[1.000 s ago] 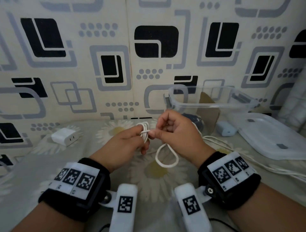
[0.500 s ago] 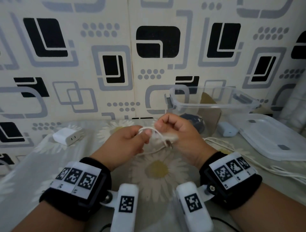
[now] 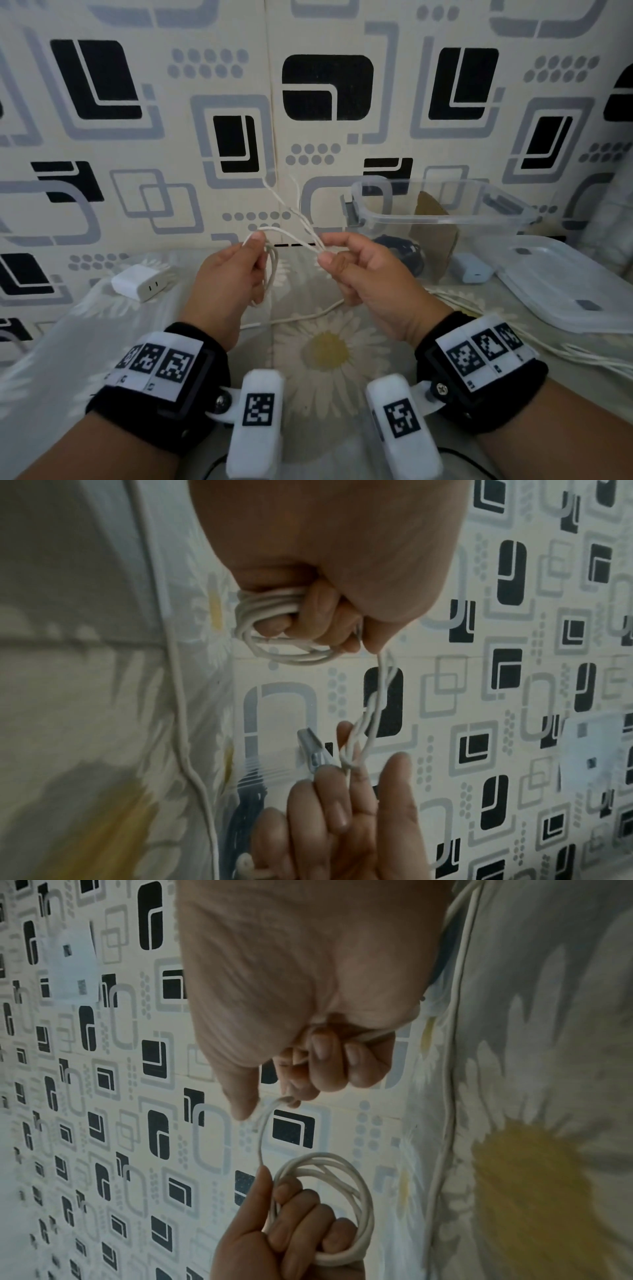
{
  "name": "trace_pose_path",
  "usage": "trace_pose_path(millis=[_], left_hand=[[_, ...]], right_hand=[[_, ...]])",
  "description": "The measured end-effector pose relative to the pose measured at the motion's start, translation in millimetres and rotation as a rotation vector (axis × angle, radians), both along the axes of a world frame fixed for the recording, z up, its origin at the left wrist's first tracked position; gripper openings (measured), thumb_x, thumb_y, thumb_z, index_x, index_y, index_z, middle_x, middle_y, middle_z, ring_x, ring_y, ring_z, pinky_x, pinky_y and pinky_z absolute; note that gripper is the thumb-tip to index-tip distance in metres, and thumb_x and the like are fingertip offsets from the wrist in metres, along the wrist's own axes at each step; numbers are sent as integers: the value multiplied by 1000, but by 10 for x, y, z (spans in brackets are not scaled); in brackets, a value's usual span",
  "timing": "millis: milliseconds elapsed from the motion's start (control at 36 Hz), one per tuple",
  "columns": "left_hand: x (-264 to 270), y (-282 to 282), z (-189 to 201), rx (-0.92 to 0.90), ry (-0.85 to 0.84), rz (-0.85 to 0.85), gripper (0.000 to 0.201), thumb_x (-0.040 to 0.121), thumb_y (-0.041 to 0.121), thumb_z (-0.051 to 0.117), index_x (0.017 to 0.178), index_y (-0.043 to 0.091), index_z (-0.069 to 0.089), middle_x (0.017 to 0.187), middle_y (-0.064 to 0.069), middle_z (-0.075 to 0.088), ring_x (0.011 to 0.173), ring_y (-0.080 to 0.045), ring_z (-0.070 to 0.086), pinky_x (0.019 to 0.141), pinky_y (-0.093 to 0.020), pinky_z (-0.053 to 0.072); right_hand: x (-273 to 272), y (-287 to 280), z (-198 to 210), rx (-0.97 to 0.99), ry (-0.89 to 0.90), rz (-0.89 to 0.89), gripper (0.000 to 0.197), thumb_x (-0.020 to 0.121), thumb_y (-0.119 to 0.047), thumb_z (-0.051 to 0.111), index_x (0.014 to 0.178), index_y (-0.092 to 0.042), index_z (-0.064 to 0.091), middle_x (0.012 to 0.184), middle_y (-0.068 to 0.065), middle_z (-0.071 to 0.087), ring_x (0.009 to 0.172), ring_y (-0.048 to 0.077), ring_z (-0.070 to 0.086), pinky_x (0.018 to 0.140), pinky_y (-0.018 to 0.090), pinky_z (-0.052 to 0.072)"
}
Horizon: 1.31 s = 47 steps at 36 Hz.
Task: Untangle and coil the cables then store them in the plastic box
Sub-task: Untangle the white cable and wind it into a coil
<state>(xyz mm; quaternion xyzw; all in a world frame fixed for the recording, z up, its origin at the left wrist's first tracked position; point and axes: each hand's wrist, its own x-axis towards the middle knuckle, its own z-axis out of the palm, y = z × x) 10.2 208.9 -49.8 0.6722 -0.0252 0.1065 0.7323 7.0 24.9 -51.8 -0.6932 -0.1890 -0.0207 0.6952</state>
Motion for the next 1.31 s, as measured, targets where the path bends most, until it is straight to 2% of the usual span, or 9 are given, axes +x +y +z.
trace_pose_path(millis=[83, 222, 472, 583, 694, 833, 972, 1194, 1306], left_hand=[[6, 27, -2, -56, 14, 6, 42, 100, 34, 49, 62, 17, 43, 45, 10, 28, 39, -9, 24, 39, -19, 27], [21, 24, 3, -148, 34, 4, 42, 100, 32, 48, 61, 20, 39, 48, 9, 23, 40, -9, 19, 39, -19, 21], [196, 154, -81, -256, 41, 103, 44, 98, 36, 51, 59, 21, 40, 45, 8, 23, 39, -11, 20, 54, -33, 17], [265, 225, -144, -229, -7, 108, 40, 97, 40, 51, 62, 22, 41, 50, 7, 29, 43, -11, 27, 52, -28, 25], [276, 242, -167, -140, -53, 63, 37, 92, 45, 51, 64, 23, 40, 60, 4, 34, 52, -11, 33, 53, -26, 29], [209, 108, -21, -115, 10, 87, 45, 99, 41, 47, 61, 20, 37, 44, 9, 28, 38, -10, 27, 49, -27, 26], [139, 74, 109, -43, -23, 27, 44, 98, 42, 51, 61, 20, 38, 46, 10, 31, 41, -8, 28, 48, -26, 25], [-100, 47, 344, 63, -52, 84, 38, 96, 44, 52, 73, 15, 49, 50, 9, 36, 48, -12, 32, 55, -29, 29], [-109, 287, 473, 22, -24, 144, 42, 98, 44, 47, 67, 18, 41, 60, 0, 35, 51, -13, 31, 52, -29, 26]], right_hand=[[7, -12, -3, -68, -46, -87, 23, 93, -17, 60, 115, -23, 57, 59, 2, 40, 50, 12, 33, 50, 22, 34], [35, -40, 4, -56, -98, -220, 8, 96, -16, 55, 103, -18, 59, 50, -13, 44, 46, 6, 33, 52, 25, 32], [7, -39, 62, -182, -147, -283, 5, 98, -20, 51, 98, -19, 56, 47, -12, 40, 42, 5, 30, 42, 16, 30], [-17, -39, 101, -416, -268, -359, 21, 98, -31, 51, 86, -15, 58, 57, -9, 46, 48, 1, 37, 52, 22, 34], [-13, -73, 218, -425, -331, -438, 23, 96, -32, 53, 82, -15, 58, 67, 1, 56, 58, 4, 43, 57, 23, 38], [-14, -128, 363, -452, -340, -485, 26, 97, -32, 51, 81, -13, 59, 60, -4, 50, 54, 9, 42, 56, 27, 37], [-76, -244, 603, -463, -365, -585, 30, 98, -34, 48, 75, -18, 58, 55, -7, 45, 46, 5, 37, 50, 25, 35], [-248, -544, 1145, -647, -359, -746, 36, 99, -43, 41, 77, -21, 60, 82, -2, 65, 77, 20, 60, 76, 38, 51], [-344, -856, 1345, -667, -359, -849, 38, 99, -40, 38, 75, -19, 59, 99, 0, 68, 88, 22, 60, 85, 41, 49]])
